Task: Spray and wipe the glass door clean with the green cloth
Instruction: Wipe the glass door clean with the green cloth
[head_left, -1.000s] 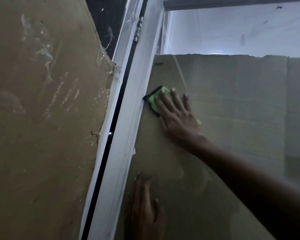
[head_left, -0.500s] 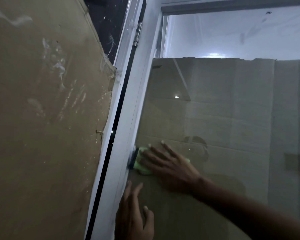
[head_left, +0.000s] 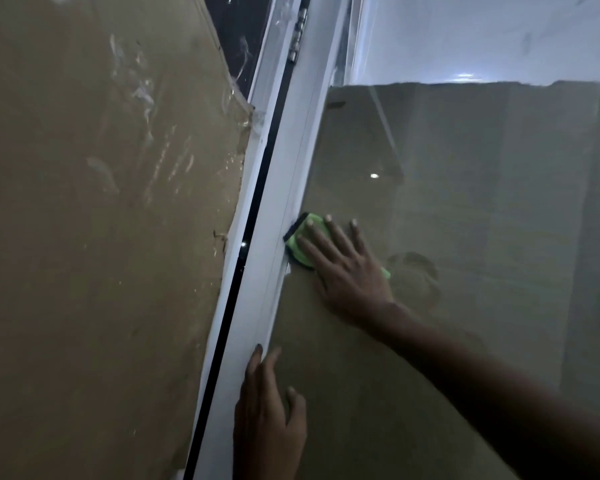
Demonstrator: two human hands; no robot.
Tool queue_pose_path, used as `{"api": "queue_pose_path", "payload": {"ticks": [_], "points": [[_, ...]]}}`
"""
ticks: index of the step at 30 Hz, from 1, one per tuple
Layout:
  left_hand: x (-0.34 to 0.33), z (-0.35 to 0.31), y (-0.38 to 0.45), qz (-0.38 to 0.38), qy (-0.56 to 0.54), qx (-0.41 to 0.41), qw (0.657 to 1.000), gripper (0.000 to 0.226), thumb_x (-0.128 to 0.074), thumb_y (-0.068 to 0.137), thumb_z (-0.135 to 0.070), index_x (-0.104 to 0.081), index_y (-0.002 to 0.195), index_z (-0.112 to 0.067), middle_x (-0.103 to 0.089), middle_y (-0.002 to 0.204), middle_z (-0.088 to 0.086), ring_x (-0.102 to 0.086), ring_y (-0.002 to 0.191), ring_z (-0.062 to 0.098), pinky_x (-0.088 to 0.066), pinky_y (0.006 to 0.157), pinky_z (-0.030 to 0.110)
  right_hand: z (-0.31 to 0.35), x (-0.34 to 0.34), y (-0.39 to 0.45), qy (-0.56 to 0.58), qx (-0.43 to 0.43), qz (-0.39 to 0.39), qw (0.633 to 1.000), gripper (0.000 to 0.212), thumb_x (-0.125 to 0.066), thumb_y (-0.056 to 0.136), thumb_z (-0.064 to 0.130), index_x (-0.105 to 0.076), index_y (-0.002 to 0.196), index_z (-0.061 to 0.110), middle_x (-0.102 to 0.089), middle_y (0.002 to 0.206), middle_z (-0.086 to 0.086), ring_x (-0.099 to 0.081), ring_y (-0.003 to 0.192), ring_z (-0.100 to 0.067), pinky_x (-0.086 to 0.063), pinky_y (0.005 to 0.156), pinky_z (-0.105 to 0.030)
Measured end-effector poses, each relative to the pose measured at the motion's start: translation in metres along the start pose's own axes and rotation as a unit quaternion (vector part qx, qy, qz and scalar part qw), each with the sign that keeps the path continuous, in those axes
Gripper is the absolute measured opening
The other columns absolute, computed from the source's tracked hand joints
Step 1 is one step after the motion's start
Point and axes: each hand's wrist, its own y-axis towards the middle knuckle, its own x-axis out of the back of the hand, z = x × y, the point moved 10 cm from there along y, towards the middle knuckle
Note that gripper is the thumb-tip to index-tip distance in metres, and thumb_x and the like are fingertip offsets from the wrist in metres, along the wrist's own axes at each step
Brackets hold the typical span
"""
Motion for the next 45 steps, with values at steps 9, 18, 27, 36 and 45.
{"api": "queue_pose_path", "payload": {"ticks": [9, 18, 27, 36, 45], "points": [[0.014, 0.018, -0.046, 0.018, 0.018, 0.055, 0.998, 0.052, -0.045, 0.088, -0.024, -0.047, 0.14, -0.027, -0.037, 0.155, -0.001, -0.039, 0.138, 0.013, -0.033, 0.098, 0.025, 0.119, -0.06, -0.122, 0.005, 0.101, 0.05, 0.994, 0.07, -0.051, 0.095, 0.039, -0.032, 0.158, 0.016, -0.023, 0.167, -0.012, -0.021, 0.154, -0.038, -0.016, 0.122, -0.065], [0.03, 0.021, -0.077, 0.049, 0.053, 0.074, 0.995, 0.051, -0.046, 0.089, -0.025, -0.047, 0.139, -0.023, -0.043, 0.152, 0.001, -0.039, 0.141, 0.018, -0.031, 0.104, 0.023, 0.093, -0.038, -0.143, -0.016, 0.102, 0.058, 0.993, 0.065, -0.04, 0.087, 0.026, -0.047, 0.151, 0.024, -0.039, 0.161, -0.007, -0.032, 0.15, -0.036, -0.005, 0.122, -0.062], [0.038, 0.032, -0.081, 0.048, 0.037, 0.082, 0.995, 0.05, -0.043, 0.09, -0.026, -0.043, 0.14, -0.029, -0.038, 0.155, -0.004, -0.029, 0.147, 0.011, -0.04, 0.112, 0.038, 0.071, -0.03, -0.118, 0.013, -0.051, 0.011, 0.999, 0.07, -0.039, 0.091, 0.023, -0.028, 0.16, 0.019, -0.018, 0.169, -0.008, -0.011, 0.156, -0.035, -0.002, 0.123, -0.064], [0.029, 0.05, -0.074, 0.087, 0.049, 0.078, 0.992, 0.047, -0.051, 0.094, -0.013, -0.046, 0.14, -0.023, -0.039, 0.154, 0.002, -0.031, 0.146, 0.017, -0.029, 0.11, 0.025, 0.172, -0.076, -0.23, 0.003, 0.141, 0.097, 0.985, 0.066, -0.047, 0.088, 0.026, -0.042, 0.154, 0.023, -0.033, 0.165, -0.003, -0.025, 0.154, -0.029, 0.003, 0.125, -0.058], [-0.052, -0.037, -0.075, 0.182, 0.009, -0.01, 0.983, 0.055, -0.051, 0.093, -0.015, -0.043, 0.146, -0.023, -0.038, 0.157, -0.002, -0.032, 0.145, 0.011, -0.024, 0.114, 0.016, -0.065, 0.036, -0.208, -0.019, -0.252, -0.054, 0.966, 0.069, -0.055, 0.096, 0.022, -0.03, 0.16, 0.015, -0.018, 0.169, -0.011, -0.014, 0.156, -0.036, -0.008, 0.12, -0.071]]}}
